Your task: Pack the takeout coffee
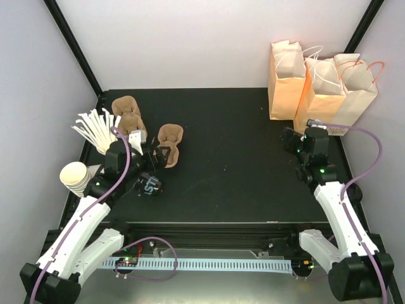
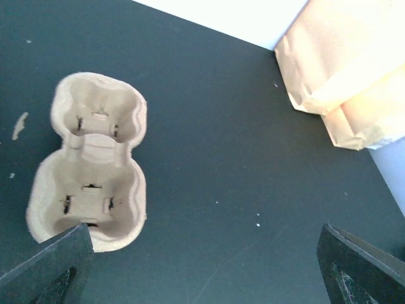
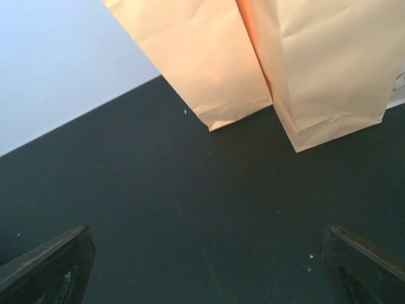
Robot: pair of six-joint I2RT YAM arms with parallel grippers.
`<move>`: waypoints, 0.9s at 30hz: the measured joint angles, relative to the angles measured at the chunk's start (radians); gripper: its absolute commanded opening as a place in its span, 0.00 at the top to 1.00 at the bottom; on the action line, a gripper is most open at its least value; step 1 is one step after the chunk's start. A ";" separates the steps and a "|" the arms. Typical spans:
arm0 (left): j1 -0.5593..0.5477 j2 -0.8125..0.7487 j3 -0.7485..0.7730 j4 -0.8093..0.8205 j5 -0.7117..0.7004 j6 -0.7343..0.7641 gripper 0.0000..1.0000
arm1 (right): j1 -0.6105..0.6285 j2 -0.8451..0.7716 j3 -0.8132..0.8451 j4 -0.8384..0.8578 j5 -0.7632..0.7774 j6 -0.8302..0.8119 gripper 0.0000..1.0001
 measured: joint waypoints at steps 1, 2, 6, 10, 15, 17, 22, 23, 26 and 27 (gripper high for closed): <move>0.000 0.000 -0.004 0.004 0.021 0.002 0.01 | 0.000 0.016 0.013 -0.015 -0.007 0.000 0.00; 0.000 -0.001 -0.013 0.014 0.043 0.002 0.01 | 0.000 0.036 0.026 -0.030 -0.014 0.002 0.00; 0.000 -0.009 -0.102 0.092 0.152 -0.003 0.01 | 0.000 0.177 0.158 -0.117 -0.048 0.027 0.00; 0.000 0.022 -0.203 0.177 0.299 -0.013 0.01 | 0.000 0.349 0.364 -0.196 -0.058 0.063 0.02; -0.019 0.082 -0.202 0.208 0.391 -0.013 0.01 | -0.005 0.531 0.596 -0.295 -0.056 0.126 0.10; -0.023 0.083 -0.202 0.214 0.399 -0.013 0.01 | -0.020 0.600 0.689 -0.346 -0.058 0.167 0.13; -0.024 0.046 -0.213 0.238 0.391 -0.013 0.01 | -0.095 0.735 0.893 -0.425 -0.091 0.298 0.18; -0.024 0.032 -0.220 0.243 0.387 -0.013 0.01 | -0.113 0.760 0.935 -0.432 -0.100 0.335 0.18; -0.024 0.010 -0.241 0.258 0.377 -0.013 0.01 | -0.146 0.822 1.040 -0.443 -0.112 0.426 0.18; -0.024 0.009 -0.246 0.260 0.373 -0.013 0.01 | -0.154 0.845 1.081 -0.447 -0.114 0.460 0.18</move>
